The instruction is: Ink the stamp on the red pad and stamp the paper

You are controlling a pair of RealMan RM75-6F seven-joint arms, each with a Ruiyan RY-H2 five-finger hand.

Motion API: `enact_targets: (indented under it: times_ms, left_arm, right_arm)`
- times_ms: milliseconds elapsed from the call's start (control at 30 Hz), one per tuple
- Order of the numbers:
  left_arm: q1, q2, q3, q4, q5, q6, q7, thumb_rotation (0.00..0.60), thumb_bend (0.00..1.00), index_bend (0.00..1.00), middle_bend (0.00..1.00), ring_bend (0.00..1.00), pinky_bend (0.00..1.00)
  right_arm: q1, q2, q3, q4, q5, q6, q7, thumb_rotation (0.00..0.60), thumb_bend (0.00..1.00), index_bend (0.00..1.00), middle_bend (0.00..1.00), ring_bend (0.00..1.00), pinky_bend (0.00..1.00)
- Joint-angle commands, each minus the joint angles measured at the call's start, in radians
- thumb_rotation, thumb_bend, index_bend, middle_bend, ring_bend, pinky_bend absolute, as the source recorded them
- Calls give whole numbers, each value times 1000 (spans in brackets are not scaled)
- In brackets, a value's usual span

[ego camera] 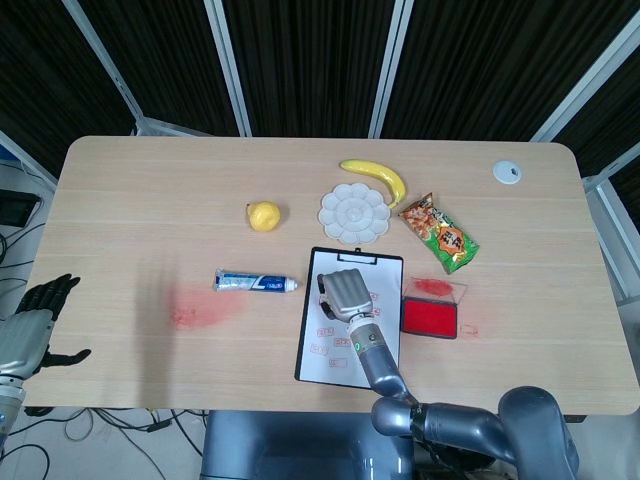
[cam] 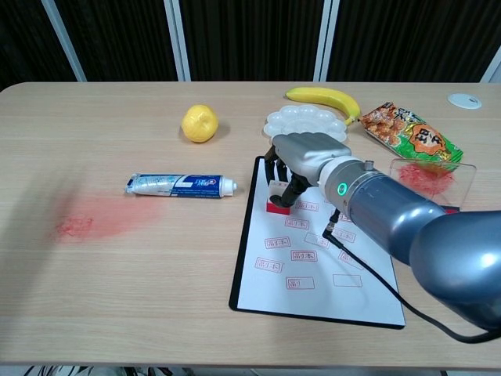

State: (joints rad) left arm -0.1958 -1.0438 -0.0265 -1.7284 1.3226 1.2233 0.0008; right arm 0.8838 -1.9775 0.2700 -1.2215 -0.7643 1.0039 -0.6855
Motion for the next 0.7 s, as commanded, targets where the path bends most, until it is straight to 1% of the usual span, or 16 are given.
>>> enact_targets:
  times_ms: [33,700]
  left_arm:
    - [0,0,0,0,0,0,-1,600,15,0,0,0,0]
    - [-2,6,1,0,-1,-6,-13,600,15,0,0,0,0]
  right_arm:
    - [-1,-2,-1,0,-1,0,-1,600,867,918,813,901,878]
    - [-9,-15,-9,19,9,-5,-19,600,863,918,813,901,878]
